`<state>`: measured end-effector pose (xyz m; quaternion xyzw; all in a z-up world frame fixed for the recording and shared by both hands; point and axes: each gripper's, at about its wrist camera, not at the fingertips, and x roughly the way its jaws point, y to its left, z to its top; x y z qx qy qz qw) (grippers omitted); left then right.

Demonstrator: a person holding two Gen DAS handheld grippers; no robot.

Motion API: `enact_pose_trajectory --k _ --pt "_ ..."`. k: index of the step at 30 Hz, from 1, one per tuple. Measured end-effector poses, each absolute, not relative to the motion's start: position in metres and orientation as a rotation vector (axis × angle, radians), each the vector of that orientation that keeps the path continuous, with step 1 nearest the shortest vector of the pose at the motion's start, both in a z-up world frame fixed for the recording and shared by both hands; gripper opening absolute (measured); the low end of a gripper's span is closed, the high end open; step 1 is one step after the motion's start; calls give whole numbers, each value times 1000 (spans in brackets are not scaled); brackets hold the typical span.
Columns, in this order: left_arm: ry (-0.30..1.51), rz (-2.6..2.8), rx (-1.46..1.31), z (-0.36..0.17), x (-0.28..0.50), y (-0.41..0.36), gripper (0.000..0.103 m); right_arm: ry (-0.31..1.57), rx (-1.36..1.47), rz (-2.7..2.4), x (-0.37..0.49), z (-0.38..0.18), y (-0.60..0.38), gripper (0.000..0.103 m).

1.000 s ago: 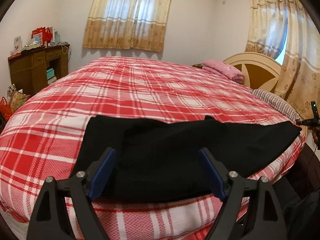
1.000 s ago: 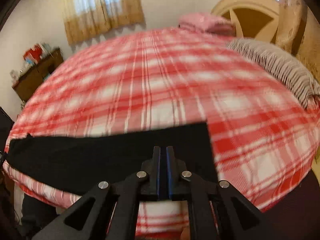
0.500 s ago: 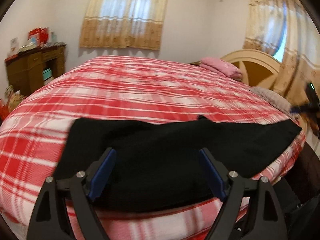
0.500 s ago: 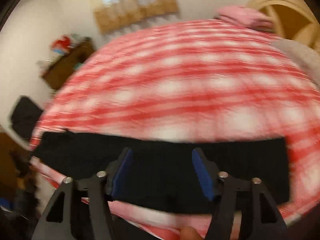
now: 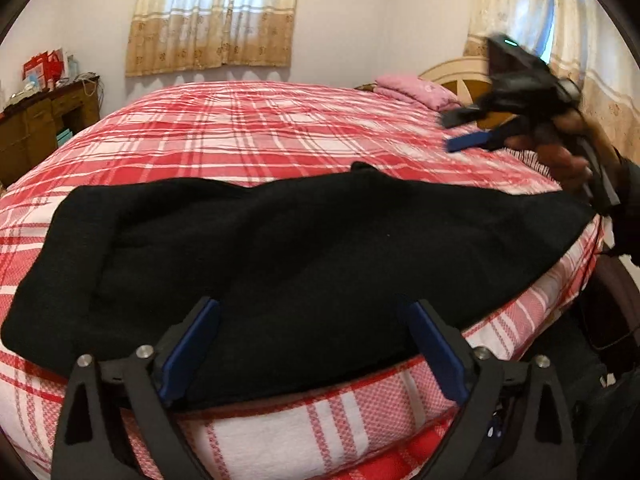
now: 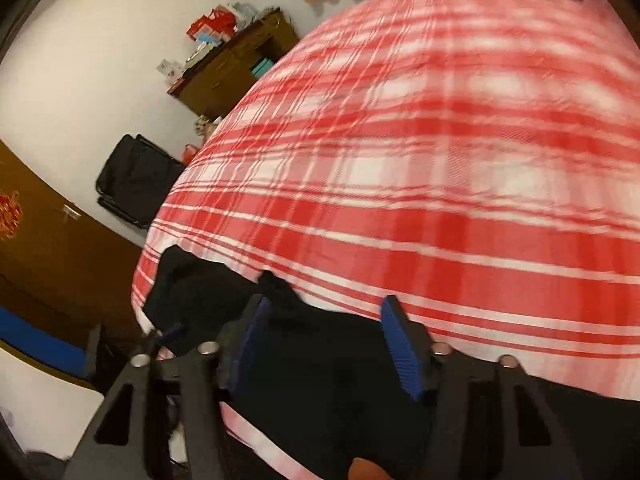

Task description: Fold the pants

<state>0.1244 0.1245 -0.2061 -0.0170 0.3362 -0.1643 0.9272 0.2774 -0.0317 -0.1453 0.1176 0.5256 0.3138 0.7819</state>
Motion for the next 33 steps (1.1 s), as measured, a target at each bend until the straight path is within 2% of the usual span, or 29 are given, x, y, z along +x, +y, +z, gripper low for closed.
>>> enact_pose_trajectory --k 7,8,9,10,16,17,18,20,22,27,33 --pt "701 -341 29 -211 118 116 101 1275 408 734 303 -181 13 53" --pt "702 -345 25 -211 118 117 101 1288 423 742 302 -182 14 52" --pt "700 -349 19 -211 117 118 101 1306 440 750 304 -184 18 46" --pt "698 -352 12 -211 117 119 101 1319 448 753 304 -186 22 44" --pt "684 -367 0 -212 114 121 101 1438 475 750 308 -205 34 43" --pt "683 -369 -5 -212 114 121 102 1450 479 731 309 -209 36 39" --pt "680 -370 -7 -212 113 120 102 1452 482 721 310 -211 37 27" --pt "676 -373 -5 -212 112 120 102 1435 500 715 309 -211 36 13" --pt "672 -375 0 -212 111 120 102 1367 494 719 305 -203 34 6" --pt "659 -372 -10 -213 112 120 103 1177 441 740 290 -171 33 5" --pt "646 -359 8 -213 110 118 103 1191 336 631 301 -197 36 5"
